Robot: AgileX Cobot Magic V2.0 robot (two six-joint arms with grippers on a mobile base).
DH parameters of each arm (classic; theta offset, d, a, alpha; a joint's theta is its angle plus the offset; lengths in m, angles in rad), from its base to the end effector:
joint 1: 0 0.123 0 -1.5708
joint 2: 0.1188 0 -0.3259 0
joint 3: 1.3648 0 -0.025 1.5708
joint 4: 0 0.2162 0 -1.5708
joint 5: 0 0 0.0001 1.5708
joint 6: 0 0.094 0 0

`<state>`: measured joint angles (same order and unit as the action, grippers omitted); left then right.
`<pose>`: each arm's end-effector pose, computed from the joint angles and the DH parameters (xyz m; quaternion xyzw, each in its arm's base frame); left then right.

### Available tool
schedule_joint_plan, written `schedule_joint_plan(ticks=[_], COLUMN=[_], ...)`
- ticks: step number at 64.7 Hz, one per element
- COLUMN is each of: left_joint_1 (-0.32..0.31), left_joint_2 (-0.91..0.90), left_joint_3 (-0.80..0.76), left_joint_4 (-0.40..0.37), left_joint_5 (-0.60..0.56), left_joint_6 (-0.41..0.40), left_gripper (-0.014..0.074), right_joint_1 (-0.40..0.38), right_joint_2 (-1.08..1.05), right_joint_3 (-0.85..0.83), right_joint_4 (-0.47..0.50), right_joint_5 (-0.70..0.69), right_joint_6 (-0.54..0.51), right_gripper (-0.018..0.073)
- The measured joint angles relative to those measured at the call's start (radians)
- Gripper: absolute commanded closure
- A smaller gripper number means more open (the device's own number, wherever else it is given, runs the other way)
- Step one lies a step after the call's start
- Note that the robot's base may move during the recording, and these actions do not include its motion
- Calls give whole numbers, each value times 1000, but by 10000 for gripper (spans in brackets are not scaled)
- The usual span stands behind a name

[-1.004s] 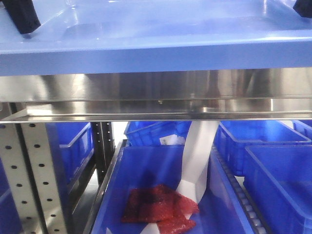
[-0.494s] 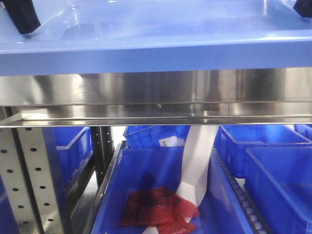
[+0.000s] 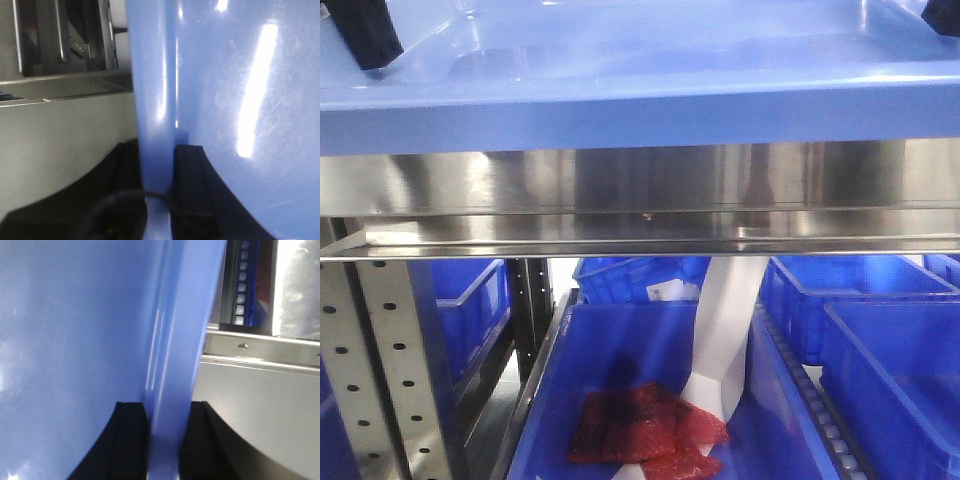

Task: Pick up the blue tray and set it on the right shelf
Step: 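Carry the tray with both grippers to the shelving rack of blue bins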

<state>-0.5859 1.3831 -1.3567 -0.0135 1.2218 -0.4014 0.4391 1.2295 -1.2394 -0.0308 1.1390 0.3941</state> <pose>0.1903 -0.1277 0.4000 0.0892 0.9750 -0.1023 0.1760 0.1714 0.0776 0.4055 -0.0243 0.9648 0.0919 0.2451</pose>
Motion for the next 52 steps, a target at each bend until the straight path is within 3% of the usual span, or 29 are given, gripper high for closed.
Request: schedule_joint_plan(ticks=[52], left_joint_1=[0], left_joint_2=[0], left_joint_3=[-6], left_joint_4=[-2], left_joint_5=[0], left_joint_6=[24], left_gripper=[645], right_joint_1=[0], right_joint_2=[0], right_joint_3=[-5], right_joint_4=[0], right_joint_5=[0], right_joint_6=[-1], right_gripper=[505])
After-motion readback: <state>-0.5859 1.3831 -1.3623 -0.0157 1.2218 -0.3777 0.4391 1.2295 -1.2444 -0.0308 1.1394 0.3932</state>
